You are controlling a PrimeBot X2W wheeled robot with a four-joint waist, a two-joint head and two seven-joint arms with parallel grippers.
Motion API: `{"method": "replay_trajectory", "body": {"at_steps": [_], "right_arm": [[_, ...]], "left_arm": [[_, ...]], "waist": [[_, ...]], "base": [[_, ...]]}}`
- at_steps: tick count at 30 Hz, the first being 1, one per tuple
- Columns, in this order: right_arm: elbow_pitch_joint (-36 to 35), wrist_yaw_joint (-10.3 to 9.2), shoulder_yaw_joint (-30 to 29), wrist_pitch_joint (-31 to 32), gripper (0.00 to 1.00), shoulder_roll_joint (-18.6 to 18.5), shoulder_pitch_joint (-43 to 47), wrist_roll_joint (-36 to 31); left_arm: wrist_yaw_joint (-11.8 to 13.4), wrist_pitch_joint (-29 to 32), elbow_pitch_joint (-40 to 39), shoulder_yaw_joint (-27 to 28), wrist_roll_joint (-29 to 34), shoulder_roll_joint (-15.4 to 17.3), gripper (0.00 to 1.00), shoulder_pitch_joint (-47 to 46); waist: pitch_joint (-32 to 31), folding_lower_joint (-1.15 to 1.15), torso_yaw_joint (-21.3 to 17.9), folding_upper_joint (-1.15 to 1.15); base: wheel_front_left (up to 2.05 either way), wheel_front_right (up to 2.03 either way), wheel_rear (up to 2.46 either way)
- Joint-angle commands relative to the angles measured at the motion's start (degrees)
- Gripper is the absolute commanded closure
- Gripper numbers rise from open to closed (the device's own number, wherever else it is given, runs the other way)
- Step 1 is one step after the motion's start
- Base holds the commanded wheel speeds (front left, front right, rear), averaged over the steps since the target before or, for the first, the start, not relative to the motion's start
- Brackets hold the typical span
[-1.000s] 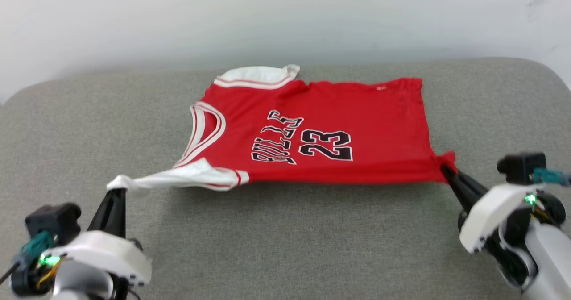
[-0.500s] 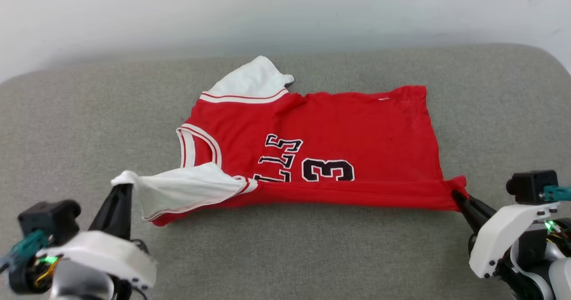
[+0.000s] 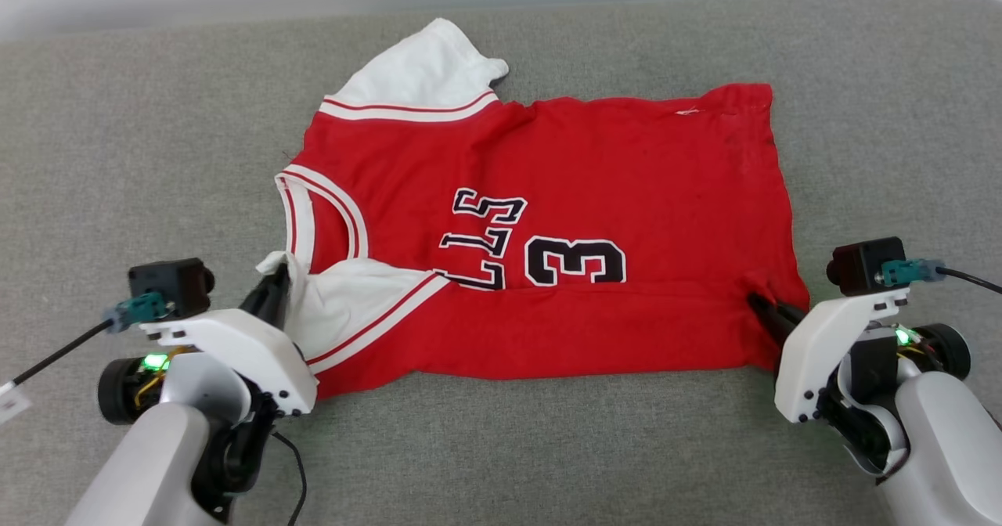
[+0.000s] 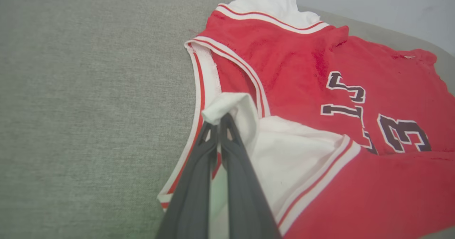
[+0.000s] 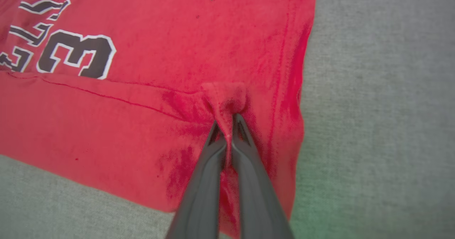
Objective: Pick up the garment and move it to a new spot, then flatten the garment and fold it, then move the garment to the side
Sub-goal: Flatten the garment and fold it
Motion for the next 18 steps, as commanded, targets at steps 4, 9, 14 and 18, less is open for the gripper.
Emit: {"method": "replay_trajectory", "body": {"at_steps": [4,9,14,18], "right_arm": [[6.34,-0.04,2.82,-4.12,0.0,-0.08,-2.99,0.76],[8.15,-0.05,5.64,-11.21,0.0,-0.95,-3.14,2.59],[5.82,-0.04,6.5,-18.94,0.0,-1.98,-1.84,3.7],[2.36,-0.04,5.27,-25.91,0.0,-3.08,0.44,2.87]], "left_arm": [[-2.9,-0.12,7.57,-1.07,-1.23,-2.19,0.0,-3.88],[-4.59,-2.68,12.41,-0.88,-2.03,-3.58,0.0,-4.66],[-4.65,-4.2,12.88,0.36,-2.57,-2.5,0.0,-2.51],[-3.45,-2.91,9.43,1.21,-2.95,-0.34,0.0,-0.13]], "waist": [[0.99,-0.01,0.03,0.0],[-0.4,-0.01,-0.09,0.0],[-2.93,-0.01,-0.68,0.0],[-5.92,-0.01,-1.33,0.0]], "base": [[0.0,0.0,0.0],[0.0,0.0,0.0],[0.0,0.0,0.0],[0.0,0.0,0.0]]}}
